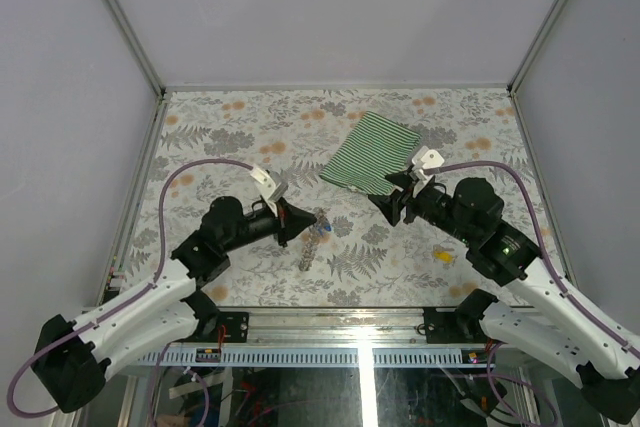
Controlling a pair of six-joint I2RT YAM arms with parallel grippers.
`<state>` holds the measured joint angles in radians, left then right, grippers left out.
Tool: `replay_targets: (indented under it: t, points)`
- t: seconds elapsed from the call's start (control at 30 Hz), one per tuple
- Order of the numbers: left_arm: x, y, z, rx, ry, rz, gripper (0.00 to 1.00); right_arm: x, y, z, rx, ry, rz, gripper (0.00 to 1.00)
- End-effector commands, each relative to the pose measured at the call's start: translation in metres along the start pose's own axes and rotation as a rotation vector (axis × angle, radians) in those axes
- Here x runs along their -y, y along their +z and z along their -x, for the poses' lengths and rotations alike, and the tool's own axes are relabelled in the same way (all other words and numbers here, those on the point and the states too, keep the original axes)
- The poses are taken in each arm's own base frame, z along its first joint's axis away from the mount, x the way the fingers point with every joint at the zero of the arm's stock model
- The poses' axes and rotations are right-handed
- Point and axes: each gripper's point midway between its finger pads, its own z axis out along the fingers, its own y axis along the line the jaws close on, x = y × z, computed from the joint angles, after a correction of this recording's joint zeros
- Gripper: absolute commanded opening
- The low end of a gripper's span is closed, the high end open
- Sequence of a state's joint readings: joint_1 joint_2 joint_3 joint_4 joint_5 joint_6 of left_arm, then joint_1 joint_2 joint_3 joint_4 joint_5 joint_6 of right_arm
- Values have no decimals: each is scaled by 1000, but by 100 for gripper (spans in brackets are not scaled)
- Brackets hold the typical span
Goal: Put the keys on the keyring
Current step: Place the keyring at the center of the board.
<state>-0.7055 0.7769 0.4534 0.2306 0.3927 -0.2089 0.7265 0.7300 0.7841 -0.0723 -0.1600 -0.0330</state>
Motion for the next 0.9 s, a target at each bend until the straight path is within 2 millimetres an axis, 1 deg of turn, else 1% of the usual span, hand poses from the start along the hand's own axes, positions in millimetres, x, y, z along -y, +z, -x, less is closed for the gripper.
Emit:
replay_targets:
  t: [0.0, 0.1, 0.17, 0.3, 0.5, 0.53, 0.6, 0.67, 0.7, 0.73, 0.77, 0.87]
  points:
    - [-28, 3, -15, -52, 12, 128, 0, 15, -3, 16, 23, 25, -87, 63]
    - [-36, 10, -35, -124, 17, 130, 0, 14, -2, 14, 28, 29, -87, 65]
    - [-37, 19, -45, -159, 12, 105, 0, 13, -3, 14, 35, 28, -80, 66]
    - [-31, 42, -54, -195, -13, 18, 0, 8, -4, 13, 50, 19, -49, 68]
    - [-38, 75, -69, -243, -52, -22, 5, 3, -6, 12, 56, 87, -43, 73]
    - [-40, 80, -76, -262, -64, -22, 6, 3, -7, 10, 52, 97, -43, 74]
    - [-43, 89, -82, -279, -77, -28, 8, 4, -9, 8, 34, 119, -54, 78]
    - [-47, 98, -85, -288, -87, -29, 11, 4, -10, 2, -2, 121, -61, 84]
    - [-49, 102, -87, -294, -93, -26, 14, 5, -11, -1, -19, 118, -66, 90]
    - [-51, 105, -88, -300, -96, -22, 17, 6, -12, -3, -29, 116, -73, 98]
    - [-53, 108, -88, -305, -101, -16, 20, 7, -12, -6, -38, 114, -78, 100]
    - [-58, 114, -84, -306, -105, 8, 34, 10, -11, -16, -59, 100, -94, 99]
